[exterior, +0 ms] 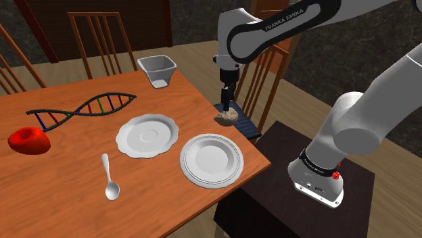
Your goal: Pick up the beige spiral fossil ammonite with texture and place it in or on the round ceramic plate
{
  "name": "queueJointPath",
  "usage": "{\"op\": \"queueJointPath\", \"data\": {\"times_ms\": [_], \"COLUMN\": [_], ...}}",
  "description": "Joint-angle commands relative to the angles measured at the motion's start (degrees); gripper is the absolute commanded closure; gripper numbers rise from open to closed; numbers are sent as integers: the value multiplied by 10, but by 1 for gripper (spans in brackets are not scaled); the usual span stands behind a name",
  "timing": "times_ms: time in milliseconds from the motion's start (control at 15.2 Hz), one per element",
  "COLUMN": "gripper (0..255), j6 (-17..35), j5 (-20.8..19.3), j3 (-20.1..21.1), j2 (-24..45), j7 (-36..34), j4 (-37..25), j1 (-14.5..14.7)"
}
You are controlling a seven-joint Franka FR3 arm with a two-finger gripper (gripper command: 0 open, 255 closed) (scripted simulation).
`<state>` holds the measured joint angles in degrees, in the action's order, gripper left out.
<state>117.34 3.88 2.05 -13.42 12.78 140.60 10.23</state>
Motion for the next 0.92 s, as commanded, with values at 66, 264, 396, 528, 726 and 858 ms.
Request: {"op": "queueJointPath", "data": {"times_ms": [66, 264, 396, 528, 726, 858], "gripper": [0, 0, 0, 0, 0, 0], "j6": [25, 47, 64, 81, 102, 102], "j5": [7, 11, 12, 12, 13, 13], "j3": [11, 20, 20, 22, 23, 24], "j2": [59, 97, 104, 112, 122, 122], "j7": [13, 19, 20, 20, 20, 20], "j4": [-12, -14, -5, 4, 15, 15], "j1": [14, 23, 24, 24, 24, 23]}}
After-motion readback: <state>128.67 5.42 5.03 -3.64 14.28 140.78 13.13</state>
